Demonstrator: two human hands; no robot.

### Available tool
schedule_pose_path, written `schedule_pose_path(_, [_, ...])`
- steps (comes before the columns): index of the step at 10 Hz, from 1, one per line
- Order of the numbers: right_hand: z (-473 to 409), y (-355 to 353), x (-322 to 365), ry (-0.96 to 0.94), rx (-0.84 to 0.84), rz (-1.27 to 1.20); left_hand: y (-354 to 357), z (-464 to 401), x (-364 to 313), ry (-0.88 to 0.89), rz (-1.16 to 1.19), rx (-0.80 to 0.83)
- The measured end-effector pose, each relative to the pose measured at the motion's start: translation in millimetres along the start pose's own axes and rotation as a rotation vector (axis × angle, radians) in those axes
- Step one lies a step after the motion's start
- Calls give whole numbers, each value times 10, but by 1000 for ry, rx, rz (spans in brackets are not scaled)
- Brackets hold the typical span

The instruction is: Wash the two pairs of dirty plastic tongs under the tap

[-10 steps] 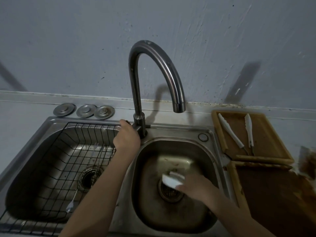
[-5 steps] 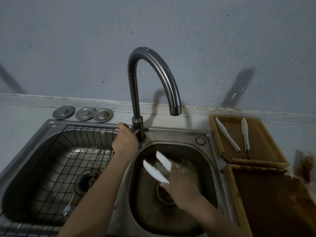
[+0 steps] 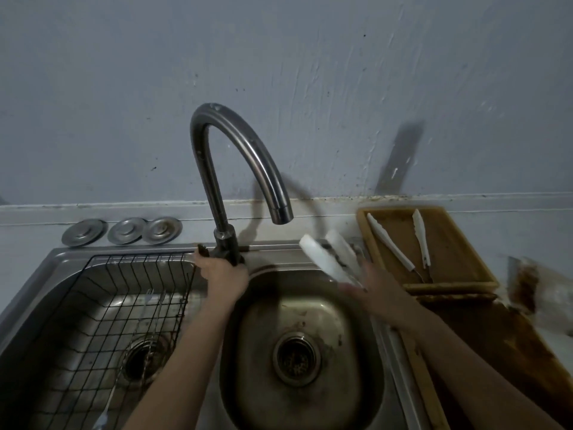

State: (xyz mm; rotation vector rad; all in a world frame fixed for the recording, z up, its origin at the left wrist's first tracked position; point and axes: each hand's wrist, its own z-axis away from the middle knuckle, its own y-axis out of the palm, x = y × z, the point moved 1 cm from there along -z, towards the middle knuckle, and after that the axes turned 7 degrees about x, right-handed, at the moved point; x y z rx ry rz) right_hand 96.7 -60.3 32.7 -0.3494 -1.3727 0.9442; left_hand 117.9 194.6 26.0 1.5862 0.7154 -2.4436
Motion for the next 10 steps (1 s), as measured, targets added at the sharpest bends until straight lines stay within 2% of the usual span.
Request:
schedule_pose_path(1, [-136, -339, -194, 95, -300, -40, 374, 320, -118, 26, 41, 16])
schedule_pose_path(2, [-243, -551, -424, 208, -422, -61, 840, 505, -124, 241, -199, 379])
schedule_pose_path(3, [-291, -707, -619, 295, -444, 9, 1197, 597, -235, 552, -469, 573])
schedule_pose_path(4, [-330, -792, -777, 365, -460, 28, 1536, 601, -336, 797, -804, 611])
schedule_pose_path(5, [-392, -781, -928, 382, -432, 5, 1831, 558, -317, 826, -1105, 698])
schedule_pose_path(6, [-469, -707, -1049, 360, -427, -18, 2009, 564, -235, 883, -1252, 764])
schedule_pose_path(8, [-548, -627, -1168, 354, -424, -12, 2059, 481, -188, 848, -1334, 810])
schedule_pose_path(9, [-452, -621, -1124, 348, -409, -2, 1977, 493, -231, 730, -1207, 906])
schedule_pose_path(10, [-334, -710, -1017, 276, -445, 3, 1824, 550, -315, 604, -987, 981])
